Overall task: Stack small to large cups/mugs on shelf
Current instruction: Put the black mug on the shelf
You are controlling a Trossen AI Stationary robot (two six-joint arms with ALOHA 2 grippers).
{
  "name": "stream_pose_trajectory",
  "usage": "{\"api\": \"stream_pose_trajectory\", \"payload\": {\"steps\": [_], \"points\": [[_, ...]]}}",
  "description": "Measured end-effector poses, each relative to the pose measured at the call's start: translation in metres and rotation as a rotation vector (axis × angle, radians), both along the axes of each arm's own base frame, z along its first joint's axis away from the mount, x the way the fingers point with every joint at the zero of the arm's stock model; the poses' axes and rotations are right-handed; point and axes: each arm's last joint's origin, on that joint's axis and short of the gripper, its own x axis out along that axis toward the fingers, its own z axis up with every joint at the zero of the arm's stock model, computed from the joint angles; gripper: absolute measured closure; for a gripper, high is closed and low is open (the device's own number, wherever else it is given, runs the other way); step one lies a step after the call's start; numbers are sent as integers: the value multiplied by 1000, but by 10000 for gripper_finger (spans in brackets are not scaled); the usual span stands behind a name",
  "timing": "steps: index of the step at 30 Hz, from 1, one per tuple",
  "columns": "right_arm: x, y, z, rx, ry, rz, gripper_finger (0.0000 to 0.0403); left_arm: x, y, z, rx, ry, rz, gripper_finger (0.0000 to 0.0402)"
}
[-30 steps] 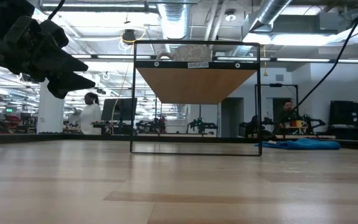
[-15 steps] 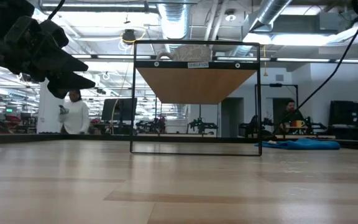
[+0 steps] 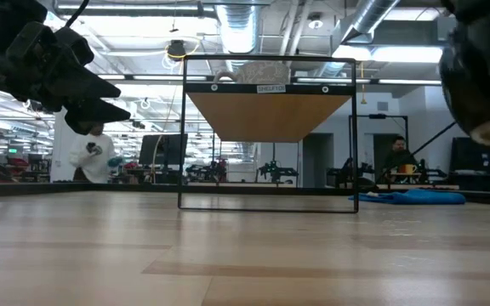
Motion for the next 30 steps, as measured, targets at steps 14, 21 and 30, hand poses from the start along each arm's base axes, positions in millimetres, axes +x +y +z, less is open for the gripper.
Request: {"api": "stream_pose_trajectory", "payload": {"steps": [14, 21, 30], "points": [[-4, -40, 70, -110, -137, 224, 369, 0, 1, 0, -33, -6, 50, 125], [2, -58, 93, -172, -219, 295, 369, -1, 3, 0, -18, -8, 126, 125], [17, -76, 115, -197, -267, 212, 369, -1, 4, 0, -18, -9, 130, 125]]}}
